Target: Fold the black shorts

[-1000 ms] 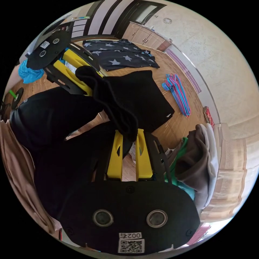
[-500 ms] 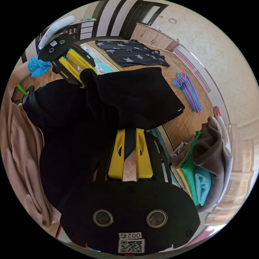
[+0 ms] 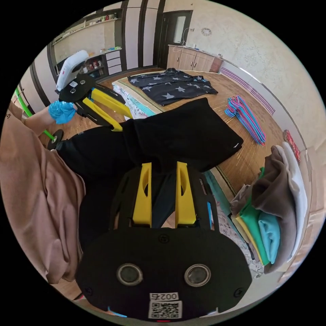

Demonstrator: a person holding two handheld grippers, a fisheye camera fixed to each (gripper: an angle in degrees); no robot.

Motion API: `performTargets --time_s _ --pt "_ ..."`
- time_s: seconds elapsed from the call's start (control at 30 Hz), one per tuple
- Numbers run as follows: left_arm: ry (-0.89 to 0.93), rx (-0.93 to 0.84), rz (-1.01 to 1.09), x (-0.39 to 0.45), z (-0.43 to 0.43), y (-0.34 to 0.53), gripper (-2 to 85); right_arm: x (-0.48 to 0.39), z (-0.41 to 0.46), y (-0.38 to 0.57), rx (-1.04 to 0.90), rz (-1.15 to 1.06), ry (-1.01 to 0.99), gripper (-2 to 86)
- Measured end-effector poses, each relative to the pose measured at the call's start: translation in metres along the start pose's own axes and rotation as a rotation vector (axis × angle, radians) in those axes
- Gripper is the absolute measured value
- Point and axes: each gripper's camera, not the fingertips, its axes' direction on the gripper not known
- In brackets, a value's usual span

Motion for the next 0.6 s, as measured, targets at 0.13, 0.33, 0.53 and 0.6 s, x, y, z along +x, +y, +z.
performTargets --time_s 0.13,0.33,0.53,0.6 --pt "0.067 0.04 -0.026 -0.005 -0.009 0.007 7.8 -0.004 0.008 0.007 -0.001 0.02 0.039 9.9" --pt "0.071 0.046 -0.092 -0.007 -0.001 0.006 6.8 -0.002 0.006 0.025 0.068 0.125 0.003 6.0" --pt "-0.017 0.008 -0.089 0.008 0.006 0.007 1.2 -0.013 0.005 0.037 0.06 0.119 0.051 3.5" --pt "-0.03 0.008 -0.092 0.012 0.003 0.01 0.4 -0.017 0.006 0.04 0.056 0.124 0.041 3.3"
